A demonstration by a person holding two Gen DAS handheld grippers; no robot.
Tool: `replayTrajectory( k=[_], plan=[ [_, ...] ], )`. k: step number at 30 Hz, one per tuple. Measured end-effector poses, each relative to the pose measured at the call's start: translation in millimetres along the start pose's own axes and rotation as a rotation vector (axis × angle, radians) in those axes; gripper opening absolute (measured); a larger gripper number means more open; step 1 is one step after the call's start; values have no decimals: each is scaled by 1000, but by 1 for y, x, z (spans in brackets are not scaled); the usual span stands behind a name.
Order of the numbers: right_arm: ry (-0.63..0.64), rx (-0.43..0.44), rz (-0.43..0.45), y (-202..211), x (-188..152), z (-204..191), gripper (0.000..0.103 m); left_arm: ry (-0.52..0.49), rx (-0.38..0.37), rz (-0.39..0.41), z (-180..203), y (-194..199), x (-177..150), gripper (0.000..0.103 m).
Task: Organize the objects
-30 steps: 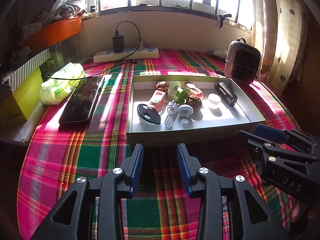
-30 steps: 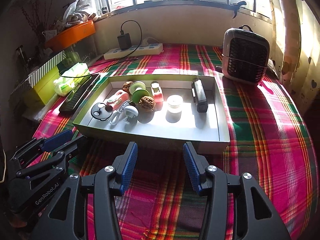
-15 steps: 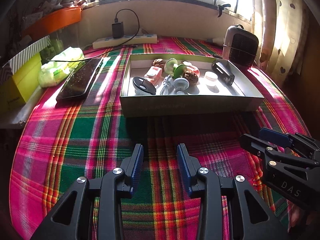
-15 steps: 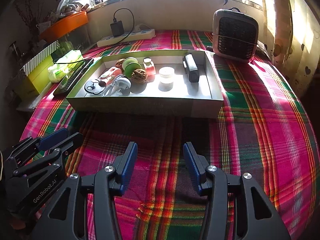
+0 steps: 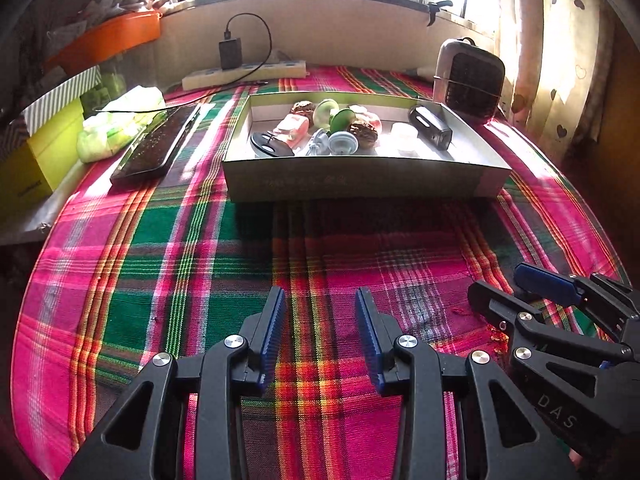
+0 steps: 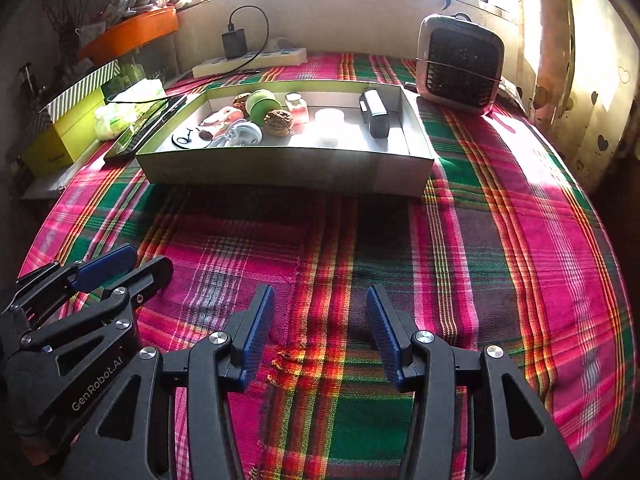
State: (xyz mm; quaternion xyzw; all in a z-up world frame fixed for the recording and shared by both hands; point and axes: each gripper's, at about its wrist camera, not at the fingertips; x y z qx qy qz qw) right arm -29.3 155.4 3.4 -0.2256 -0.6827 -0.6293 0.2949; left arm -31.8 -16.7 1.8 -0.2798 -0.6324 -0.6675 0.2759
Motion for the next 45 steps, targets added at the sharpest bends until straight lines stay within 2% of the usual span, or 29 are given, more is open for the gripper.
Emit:
replayTrajectory(
  k=[5,9,14,45],
  plan=[
    [-13,-12,15,3,-4,5,54,9,15,10,5,3,-4,35],
    [-12,-24,26,4,-7,5,61,0,15,22,8,4,-7,41],
    [-1,-35,40,4,-9,4,65,4,16,33,8,4,-8,41],
    [-4,-41,52,4,-9,5,65,-5,26,33,11,4,-8,41]
  ],
)
Point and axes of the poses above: each gripper's, at about its wrist camera, not at the fingertips, and y roughly against the way its jaws point, z to its right, x to its top, and after that the axes turned 6 degrees about z, right-handed
